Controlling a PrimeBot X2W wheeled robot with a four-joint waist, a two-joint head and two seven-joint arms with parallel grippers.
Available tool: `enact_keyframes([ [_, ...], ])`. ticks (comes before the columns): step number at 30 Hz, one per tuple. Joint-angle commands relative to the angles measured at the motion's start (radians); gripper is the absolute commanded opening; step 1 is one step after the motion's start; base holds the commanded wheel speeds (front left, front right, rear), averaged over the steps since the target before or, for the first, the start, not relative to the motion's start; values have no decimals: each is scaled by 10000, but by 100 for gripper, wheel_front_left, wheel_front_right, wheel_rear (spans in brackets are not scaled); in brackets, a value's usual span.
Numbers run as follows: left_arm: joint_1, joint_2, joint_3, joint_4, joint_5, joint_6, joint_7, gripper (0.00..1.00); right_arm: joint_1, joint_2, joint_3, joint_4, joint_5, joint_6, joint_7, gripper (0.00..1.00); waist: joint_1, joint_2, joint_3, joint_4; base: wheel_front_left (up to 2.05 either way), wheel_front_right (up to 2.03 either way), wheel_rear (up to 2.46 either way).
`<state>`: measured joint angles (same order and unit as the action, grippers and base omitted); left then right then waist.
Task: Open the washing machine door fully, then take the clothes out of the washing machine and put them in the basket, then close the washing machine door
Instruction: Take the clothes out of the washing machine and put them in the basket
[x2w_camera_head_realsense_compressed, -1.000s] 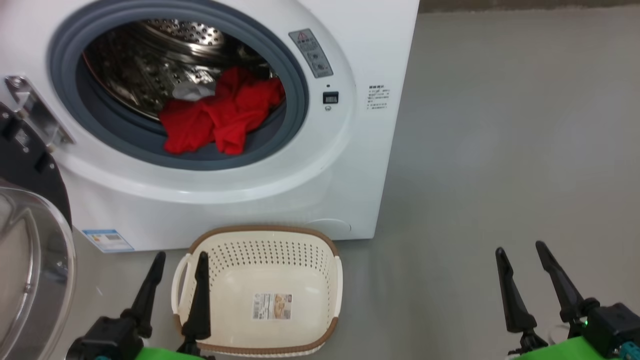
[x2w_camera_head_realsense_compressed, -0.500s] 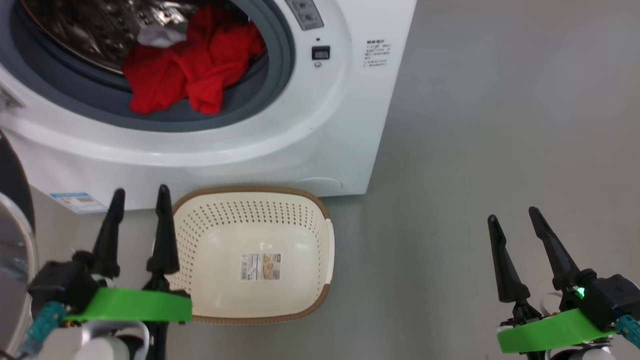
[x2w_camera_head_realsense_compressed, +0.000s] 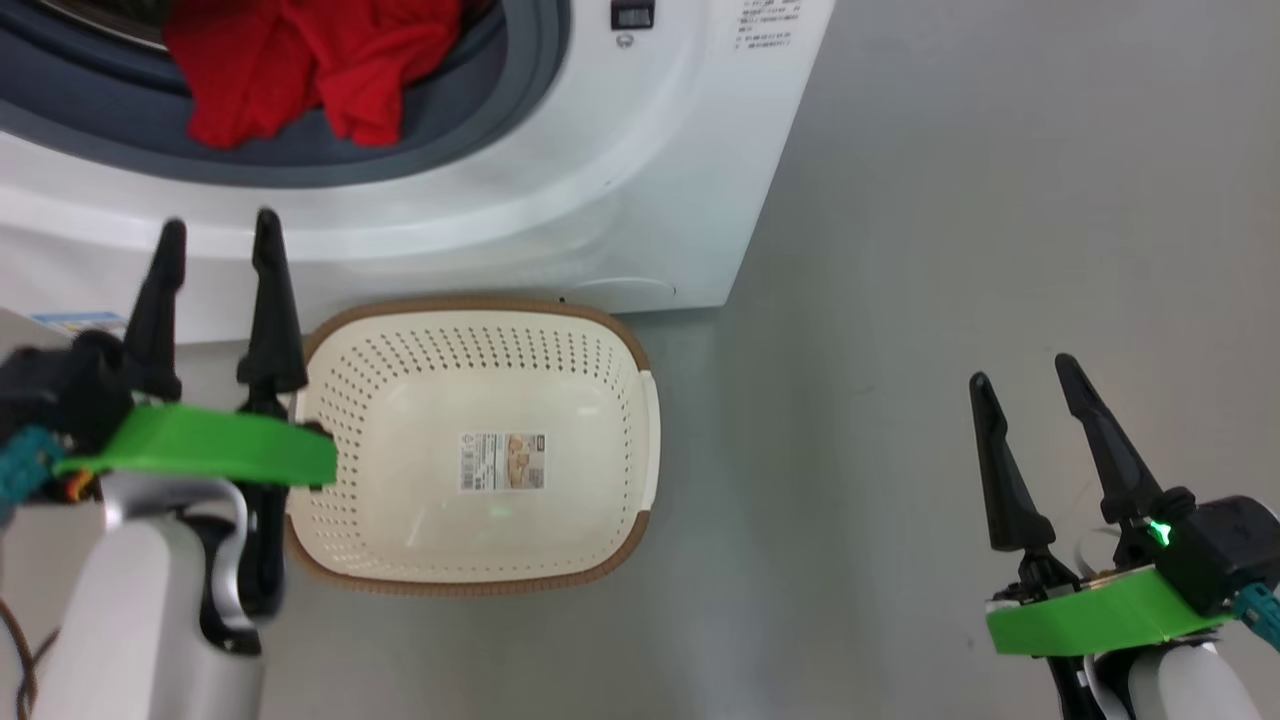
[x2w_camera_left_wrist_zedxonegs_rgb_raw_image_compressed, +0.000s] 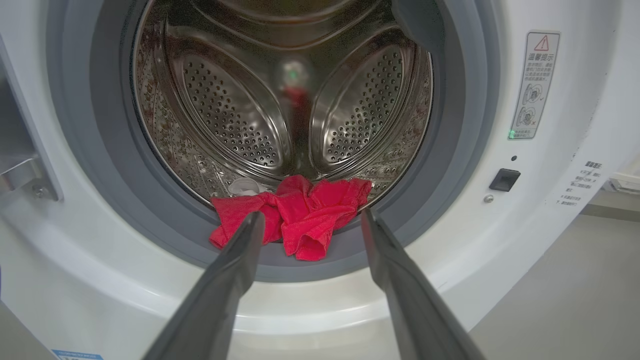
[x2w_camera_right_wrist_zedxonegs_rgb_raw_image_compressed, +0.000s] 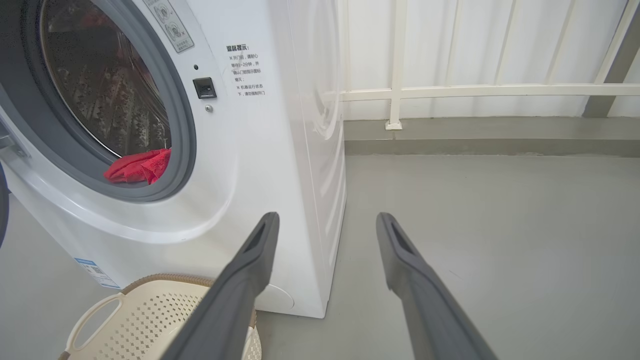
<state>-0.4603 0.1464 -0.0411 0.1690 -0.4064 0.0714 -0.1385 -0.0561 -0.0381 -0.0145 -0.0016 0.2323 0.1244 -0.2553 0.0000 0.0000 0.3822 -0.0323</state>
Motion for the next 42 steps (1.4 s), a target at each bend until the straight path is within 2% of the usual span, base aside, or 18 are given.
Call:
enact_keyframes([
  [1, -443, 394, 290, -71, -16, 59, 96, 100, -268, -121, 310, -250, -91, 63, -65, 100, 0, 0, 393, 3, 0, 0, 0],
  [17, -3388, 1123, 198, 2485, 206, 46, 494, 100, -844, -121, 551, -123, -100, 63, -65, 100, 0, 0, 1377, -430, 0, 0, 0],
  [28, -4925, 1575, 52, 4415, 490, 413, 1003, 100, -857, -121, 722, -11, -172, 63, -65, 100, 0, 0, 1664, -680, 0, 0, 0],
  [42, -6423, 1907, -124, 6101, 473, 188, 1125, 100, -1016, -121, 1048, 199, -275, 63, -65, 100, 0, 0, 2054, -1010, 0, 0, 0],
])
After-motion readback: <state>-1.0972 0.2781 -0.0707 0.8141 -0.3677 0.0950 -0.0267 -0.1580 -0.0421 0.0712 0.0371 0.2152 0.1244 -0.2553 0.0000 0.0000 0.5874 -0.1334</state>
